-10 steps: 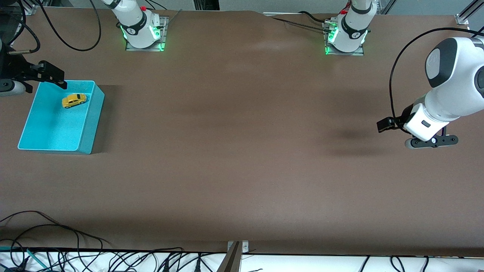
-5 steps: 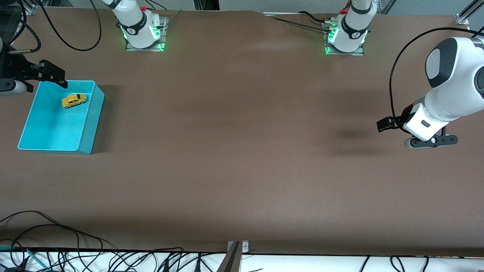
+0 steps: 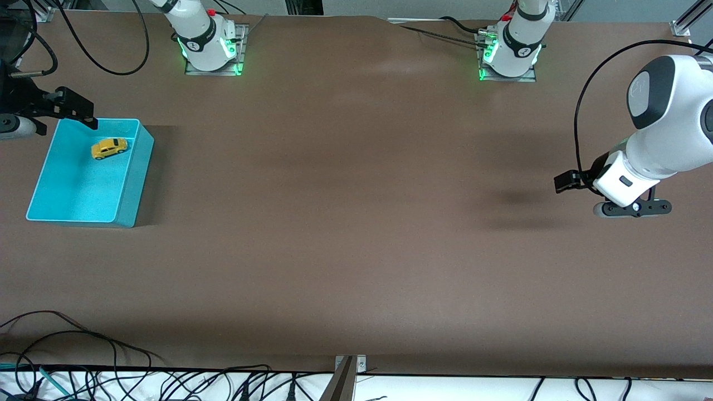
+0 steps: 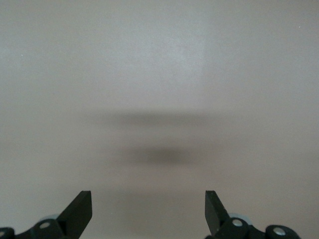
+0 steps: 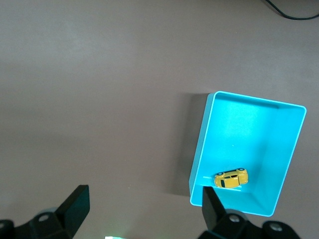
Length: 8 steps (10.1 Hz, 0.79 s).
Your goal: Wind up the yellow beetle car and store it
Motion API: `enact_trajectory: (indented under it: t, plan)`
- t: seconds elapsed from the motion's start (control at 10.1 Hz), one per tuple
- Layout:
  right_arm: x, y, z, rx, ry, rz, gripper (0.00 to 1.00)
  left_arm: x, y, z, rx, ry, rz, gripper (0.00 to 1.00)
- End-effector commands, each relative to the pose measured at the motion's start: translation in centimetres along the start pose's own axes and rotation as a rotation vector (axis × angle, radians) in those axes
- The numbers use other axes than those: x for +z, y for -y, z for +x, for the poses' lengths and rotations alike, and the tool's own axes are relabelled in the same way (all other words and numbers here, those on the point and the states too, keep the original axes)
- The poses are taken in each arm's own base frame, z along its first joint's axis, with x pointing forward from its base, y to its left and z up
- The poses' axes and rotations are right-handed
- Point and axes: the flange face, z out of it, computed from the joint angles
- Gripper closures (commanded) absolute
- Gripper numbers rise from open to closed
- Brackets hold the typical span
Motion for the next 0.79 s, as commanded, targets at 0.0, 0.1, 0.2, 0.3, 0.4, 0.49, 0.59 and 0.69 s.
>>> enact_trajectory:
  t: [0.0,0.1,0.2,0.3,0.4,0.49,0.59,0.69]
  plan:
    - [-0.64,-0.09,-0.09,-0.016,0.005,0.004,0.0,-0.29,0.22,-0.15,0.023,0.007,-0.022,0.0]
    - [-0.71,0.07,-0.14,-0.012,0.006,0.003,0.0,-0.21,0.22,-0.13,0.025,0.009,-0.022,0.0]
    - [-0.71,0.07,-0.14,-0.015,0.006,0.003,0.0,-0.2,0.31,-0.12,0.026,0.009,-0.022,0.0]
    - [-0.71,0.0,-0.14,-0.013,0.005,0.004,0.0,-0.19,0.31,-0.13,0.043,0.01,-0.022,0.0]
    - [-0.63,-0.08,-0.11,-0.012,0.007,0.004,0.0,-0.15,0.31,-0.18,0.049,0.014,-0.022,0.0]
    - [-0.71,0.0,-0.14,-0.007,0.005,0.004,0.0,-0.15,0.31,-0.18,0.049,0.015,-0.022,0.0]
    - [-0.71,-0.01,-0.15,-0.007,0.006,0.003,0.0,-0.15,0.23,-0.19,0.051,0.014,-0.022,0.0]
    - [-0.7,0.01,-0.16,-0.01,0.007,0.004,0.0,-0.15,0.31,-0.18,0.049,0.015,-0.022,0.0]
